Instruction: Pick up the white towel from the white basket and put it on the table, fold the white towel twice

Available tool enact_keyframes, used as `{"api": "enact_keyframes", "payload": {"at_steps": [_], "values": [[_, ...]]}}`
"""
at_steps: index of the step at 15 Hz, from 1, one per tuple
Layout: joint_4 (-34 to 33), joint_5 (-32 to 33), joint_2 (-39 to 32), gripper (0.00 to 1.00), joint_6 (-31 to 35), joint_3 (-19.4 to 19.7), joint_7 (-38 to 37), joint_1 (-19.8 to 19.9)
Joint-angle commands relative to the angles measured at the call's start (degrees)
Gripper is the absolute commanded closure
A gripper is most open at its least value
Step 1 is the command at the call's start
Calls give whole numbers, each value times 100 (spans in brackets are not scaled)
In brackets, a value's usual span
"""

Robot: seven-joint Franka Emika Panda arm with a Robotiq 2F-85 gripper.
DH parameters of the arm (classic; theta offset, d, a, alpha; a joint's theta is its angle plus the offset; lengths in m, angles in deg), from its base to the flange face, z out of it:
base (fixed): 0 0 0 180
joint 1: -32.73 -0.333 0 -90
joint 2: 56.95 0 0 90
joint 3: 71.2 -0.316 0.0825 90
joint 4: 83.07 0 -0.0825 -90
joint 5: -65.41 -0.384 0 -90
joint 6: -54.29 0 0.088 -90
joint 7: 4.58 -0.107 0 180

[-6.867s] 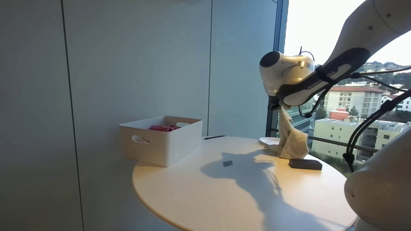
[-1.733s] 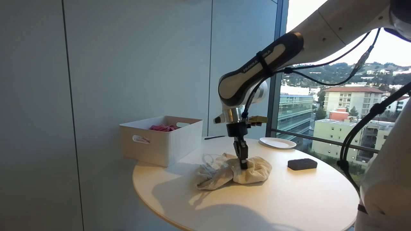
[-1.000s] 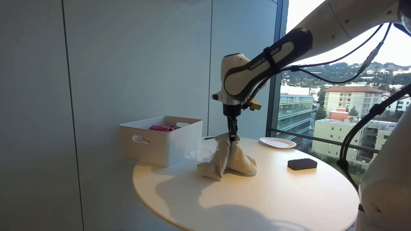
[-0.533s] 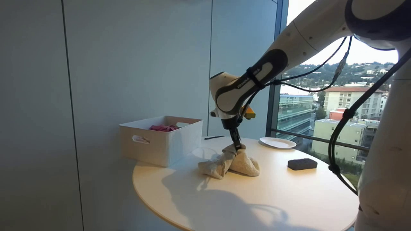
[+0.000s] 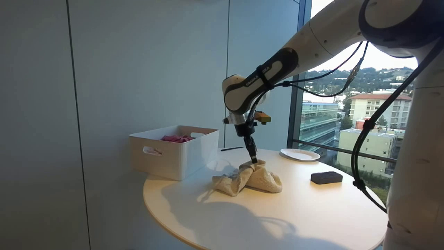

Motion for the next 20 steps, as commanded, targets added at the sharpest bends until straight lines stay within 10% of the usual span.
{"api": "enact_keyframes", "payload": {"at_steps": [1,5,10,20], "values": [[137,-178,607,29,106,-159,228,-118],[-44,-1596,855,1,-726,-149,1351,-348],[62,-2256,554,0,-1097,-163,1833,-442],[1078,-2094,212,0,1198,-568,2532,-656]]}}
